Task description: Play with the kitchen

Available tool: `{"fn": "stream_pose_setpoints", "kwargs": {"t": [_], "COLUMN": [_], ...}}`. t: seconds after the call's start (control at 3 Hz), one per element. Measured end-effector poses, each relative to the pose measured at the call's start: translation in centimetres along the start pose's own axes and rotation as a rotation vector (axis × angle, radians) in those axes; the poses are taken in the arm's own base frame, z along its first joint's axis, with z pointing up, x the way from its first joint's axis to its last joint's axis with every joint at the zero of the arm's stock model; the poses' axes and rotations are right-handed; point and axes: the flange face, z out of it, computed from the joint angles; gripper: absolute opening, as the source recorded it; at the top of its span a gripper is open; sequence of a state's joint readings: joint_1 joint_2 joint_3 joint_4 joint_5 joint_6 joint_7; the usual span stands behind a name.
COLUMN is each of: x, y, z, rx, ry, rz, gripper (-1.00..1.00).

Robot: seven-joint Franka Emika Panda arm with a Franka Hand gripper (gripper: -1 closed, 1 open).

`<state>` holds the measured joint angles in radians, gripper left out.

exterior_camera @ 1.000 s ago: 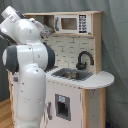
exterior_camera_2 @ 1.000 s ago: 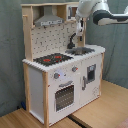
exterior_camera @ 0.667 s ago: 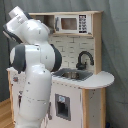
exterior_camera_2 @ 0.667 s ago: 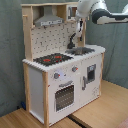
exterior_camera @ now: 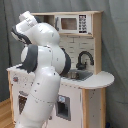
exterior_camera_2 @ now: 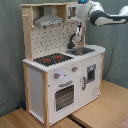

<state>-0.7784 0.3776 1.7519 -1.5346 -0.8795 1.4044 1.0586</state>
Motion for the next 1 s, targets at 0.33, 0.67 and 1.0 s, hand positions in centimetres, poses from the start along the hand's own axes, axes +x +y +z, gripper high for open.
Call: {"fn": "stream_pose_setpoints", "kwargs": {"t": [0.33,0.67,1.0], "x": [-0.2,-0.1,0.6], "y": [0.4,1.3,2.9], "z": [3.0,5.6,8.6], "rx": [-0.025,-0.057,-0.070], "ry": [-0.082,-0.167,-0.266], "rz": [0.041,0.068,0.058], "gripper": [1.00,1.00,1.00]}}
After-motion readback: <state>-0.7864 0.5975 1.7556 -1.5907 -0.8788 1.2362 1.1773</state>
